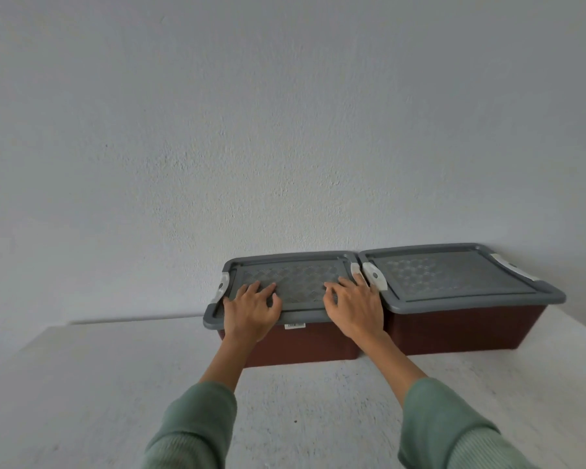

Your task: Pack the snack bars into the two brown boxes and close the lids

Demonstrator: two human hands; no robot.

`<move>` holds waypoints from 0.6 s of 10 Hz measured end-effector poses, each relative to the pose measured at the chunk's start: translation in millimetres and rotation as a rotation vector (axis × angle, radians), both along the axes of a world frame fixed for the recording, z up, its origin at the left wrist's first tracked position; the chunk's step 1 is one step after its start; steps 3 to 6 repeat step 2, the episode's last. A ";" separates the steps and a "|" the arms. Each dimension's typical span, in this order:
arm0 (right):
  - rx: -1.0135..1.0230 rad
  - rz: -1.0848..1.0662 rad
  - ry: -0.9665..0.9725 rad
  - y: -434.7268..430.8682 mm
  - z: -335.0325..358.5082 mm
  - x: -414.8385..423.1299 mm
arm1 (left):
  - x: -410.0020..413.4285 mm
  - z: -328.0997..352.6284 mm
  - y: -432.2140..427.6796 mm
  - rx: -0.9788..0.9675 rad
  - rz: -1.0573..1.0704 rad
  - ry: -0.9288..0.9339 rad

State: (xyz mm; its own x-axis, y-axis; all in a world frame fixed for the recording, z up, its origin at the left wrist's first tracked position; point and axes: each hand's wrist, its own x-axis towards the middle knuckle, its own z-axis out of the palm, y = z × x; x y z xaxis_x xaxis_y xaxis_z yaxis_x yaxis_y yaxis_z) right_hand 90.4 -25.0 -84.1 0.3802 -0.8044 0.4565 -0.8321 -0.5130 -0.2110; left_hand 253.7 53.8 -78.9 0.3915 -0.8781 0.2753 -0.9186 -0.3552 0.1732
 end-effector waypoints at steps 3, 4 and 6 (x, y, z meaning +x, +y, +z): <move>-0.117 0.060 -0.283 53.4 -28.6 -29.5 | -33.5 -21.0 55.3 -0.420 -0.206 0.244; -0.117 0.060 -0.283 53.4 -28.6 -29.5 | -33.5 -21.0 55.3 -0.420 -0.206 0.244; -0.117 0.060 -0.283 53.4 -28.6 -29.5 | -33.5 -21.0 55.3 -0.420 -0.206 0.244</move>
